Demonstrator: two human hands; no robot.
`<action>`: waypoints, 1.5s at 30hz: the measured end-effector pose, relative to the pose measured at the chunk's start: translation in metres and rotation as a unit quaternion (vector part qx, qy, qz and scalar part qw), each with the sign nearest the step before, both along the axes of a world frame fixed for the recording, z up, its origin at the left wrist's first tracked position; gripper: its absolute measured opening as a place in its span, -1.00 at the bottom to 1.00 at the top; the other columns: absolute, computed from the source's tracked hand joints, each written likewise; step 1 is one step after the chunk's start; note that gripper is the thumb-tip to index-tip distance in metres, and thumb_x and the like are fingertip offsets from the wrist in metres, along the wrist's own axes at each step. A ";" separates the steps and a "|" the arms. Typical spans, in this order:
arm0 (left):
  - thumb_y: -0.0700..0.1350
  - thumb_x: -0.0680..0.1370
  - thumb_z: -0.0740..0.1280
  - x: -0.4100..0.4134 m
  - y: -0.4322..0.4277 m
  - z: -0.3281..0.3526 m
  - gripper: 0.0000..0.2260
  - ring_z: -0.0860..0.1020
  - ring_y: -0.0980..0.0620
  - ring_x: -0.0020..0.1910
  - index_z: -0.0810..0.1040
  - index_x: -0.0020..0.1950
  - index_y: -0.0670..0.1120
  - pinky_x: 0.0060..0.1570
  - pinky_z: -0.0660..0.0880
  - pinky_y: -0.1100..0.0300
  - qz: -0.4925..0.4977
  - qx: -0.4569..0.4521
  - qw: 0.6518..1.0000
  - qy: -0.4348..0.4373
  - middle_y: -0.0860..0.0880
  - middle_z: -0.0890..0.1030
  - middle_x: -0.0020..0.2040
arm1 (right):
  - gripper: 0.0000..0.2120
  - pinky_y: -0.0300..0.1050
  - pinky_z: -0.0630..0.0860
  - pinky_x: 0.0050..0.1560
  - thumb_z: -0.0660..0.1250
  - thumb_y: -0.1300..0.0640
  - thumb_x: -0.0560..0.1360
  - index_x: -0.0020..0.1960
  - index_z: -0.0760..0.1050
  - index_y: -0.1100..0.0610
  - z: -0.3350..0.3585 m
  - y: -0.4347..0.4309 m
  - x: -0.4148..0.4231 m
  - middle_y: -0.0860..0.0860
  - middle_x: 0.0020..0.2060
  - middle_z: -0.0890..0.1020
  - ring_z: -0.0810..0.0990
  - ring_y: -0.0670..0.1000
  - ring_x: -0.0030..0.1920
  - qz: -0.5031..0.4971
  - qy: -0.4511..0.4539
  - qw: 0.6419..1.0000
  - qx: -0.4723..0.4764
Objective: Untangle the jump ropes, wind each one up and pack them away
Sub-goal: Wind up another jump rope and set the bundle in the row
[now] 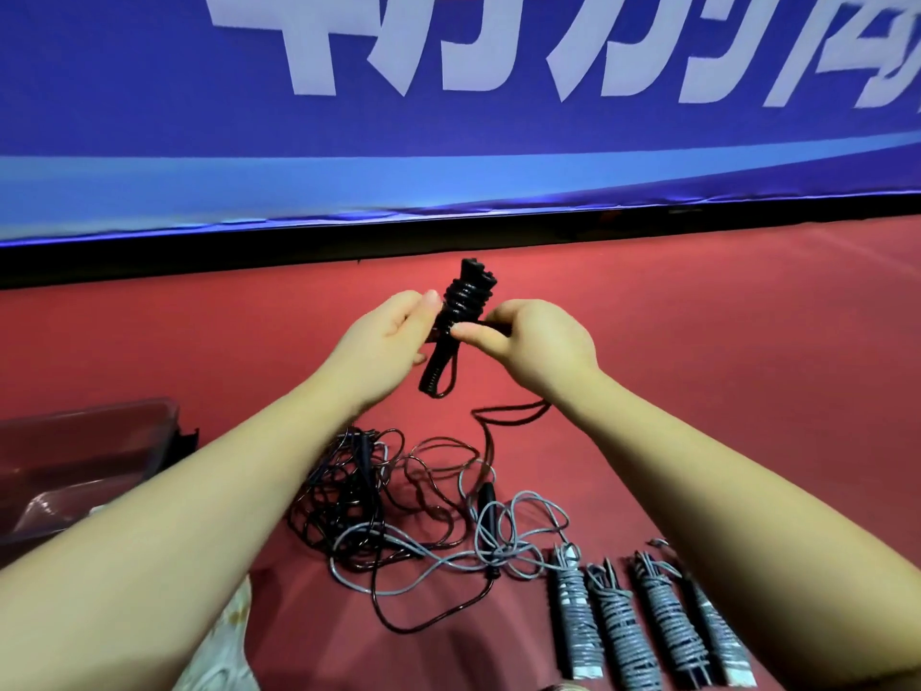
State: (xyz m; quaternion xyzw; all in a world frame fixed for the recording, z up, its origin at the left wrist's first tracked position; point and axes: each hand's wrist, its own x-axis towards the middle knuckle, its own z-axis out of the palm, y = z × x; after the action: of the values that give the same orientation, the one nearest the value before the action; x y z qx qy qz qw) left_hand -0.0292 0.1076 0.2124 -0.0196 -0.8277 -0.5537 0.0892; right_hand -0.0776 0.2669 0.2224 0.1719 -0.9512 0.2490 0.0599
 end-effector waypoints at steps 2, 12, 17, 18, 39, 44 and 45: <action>0.19 0.60 0.08 -0.003 -0.003 0.007 -0.57 0.59 -0.04 0.09 0.51 0.04 -0.14 0.11 0.54 -0.04 0.025 -0.035 0.999 -0.007 -0.12 0.61 0.11 | -0.51 -0.15 0.32 -0.28 0.20 -0.38 0.40 0.01 0.56 0.01 0.004 -0.001 0.004 -0.01 -0.15 0.64 0.58 0.05 -0.06 0.010 0.059 0.997 0.053; 0.26 0.48 0.19 0.009 -0.016 0.053 -0.64 0.68 -0.09 -0.10 0.36 0.13 0.06 -0.04 0.59 0.00 -0.049 0.090 0.987 -0.121 -0.13 0.62 -0.02 | -0.56 -0.37 -0.17 -0.37 0.30 -0.28 0.25 -0.43 0.50 0.12 0.017 -0.013 0.008 0.01 -0.60 0.44 0.43 0.09 -0.62 0.078 0.342 0.926 0.143; 0.20 0.57 0.17 0.011 -0.005 0.052 -0.63 0.65 -0.06 -0.16 0.48 0.00 -0.11 -0.16 0.63 0.16 -0.035 0.004 0.986 -0.164 -0.12 0.66 -0.13 | -0.58 -0.36 -0.21 -0.31 0.39 -0.25 0.22 -0.50 0.46 0.11 0.009 -0.022 0.012 0.00 -0.64 0.39 0.36 0.06 -0.67 0.122 0.355 0.915 0.150; 0.13 0.59 0.18 0.010 -0.004 0.049 -0.68 0.64 -0.06 -0.20 0.46 -0.03 -0.13 -0.19 0.63 0.17 -0.021 -0.004 0.986 -0.166 -0.15 0.66 -0.17 | -0.57 -0.36 -0.21 -0.31 0.46 -0.24 0.20 -0.49 0.47 0.11 0.007 -0.022 0.012 0.00 -0.64 0.39 0.36 0.06 -0.67 0.124 0.354 0.914 0.154; -0.18 0.62 0.22 0.002 -0.026 0.026 -0.83 0.58 -0.04 -0.38 0.50 0.20 -0.08 -0.46 0.51 0.32 0.124 0.196 0.973 -0.014 -0.25 0.55 0.03 | -0.72 -0.18 0.28 -0.33 0.11 0.05 0.61 -0.08 0.53 0.14 0.005 -0.043 0.005 -0.10 -0.42 0.47 0.37 -0.10 -0.43 0.059 -0.097 0.947 -0.302; -0.18 0.63 0.19 0.005 -0.031 0.024 -0.82 0.60 -0.03 -0.37 0.56 0.12 -0.02 -0.43 0.50 0.30 0.122 0.271 0.955 -0.002 -0.20 0.60 -0.07 | -0.81 -0.34 0.24 -0.41 0.17 0.10 0.60 -0.11 0.53 0.03 -0.010 -0.033 0.011 -0.11 -0.43 0.45 0.33 -0.20 -0.51 0.115 -0.121 0.936 -0.311; -0.18 0.63 0.19 0.006 -0.030 0.025 -0.81 0.61 -0.04 -0.36 0.57 0.11 -0.02 -0.43 0.50 0.30 0.117 0.281 0.953 -0.008 -0.20 0.60 -0.07 | -0.82 -0.36 0.25 -0.40 0.18 0.12 0.60 -0.09 0.54 0.04 -0.010 -0.031 0.012 -0.12 -0.42 0.47 0.35 -0.22 -0.49 0.113 -0.098 0.943 -0.298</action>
State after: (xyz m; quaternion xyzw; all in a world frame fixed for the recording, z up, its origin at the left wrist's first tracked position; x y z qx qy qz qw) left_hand -0.0230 0.0777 0.2369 0.1074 -0.6358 -0.7498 0.1485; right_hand -0.0654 0.2358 0.2128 0.2276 -0.8088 0.5420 -0.0138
